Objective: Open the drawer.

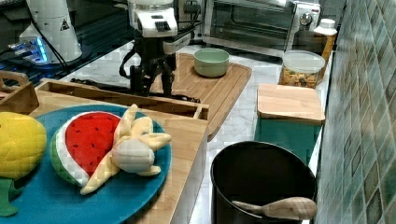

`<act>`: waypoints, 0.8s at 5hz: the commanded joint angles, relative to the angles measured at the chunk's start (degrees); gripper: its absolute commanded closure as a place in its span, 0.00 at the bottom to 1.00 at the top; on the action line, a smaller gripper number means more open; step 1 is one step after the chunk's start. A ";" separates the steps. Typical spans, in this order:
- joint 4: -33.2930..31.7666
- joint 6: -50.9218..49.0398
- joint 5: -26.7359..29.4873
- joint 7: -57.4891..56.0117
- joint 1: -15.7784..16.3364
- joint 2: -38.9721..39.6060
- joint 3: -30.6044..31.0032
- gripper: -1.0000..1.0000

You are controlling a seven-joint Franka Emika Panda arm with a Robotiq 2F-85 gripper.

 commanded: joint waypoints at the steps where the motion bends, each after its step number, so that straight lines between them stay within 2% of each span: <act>1: -9.74 -4.67 -1.54 5.04 10.46 -7.85 8.77 0.00; 2: -11.10 -4.29 -0.31 1.73 15.12 -9.09 5.59 0.00; 3: -12.03 -1.87 2.36 -0.18 13.17 -8.93 8.75 0.00; 4: -10.46 -5.94 5.29 1.11 13.68 -10.52 8.63 0.00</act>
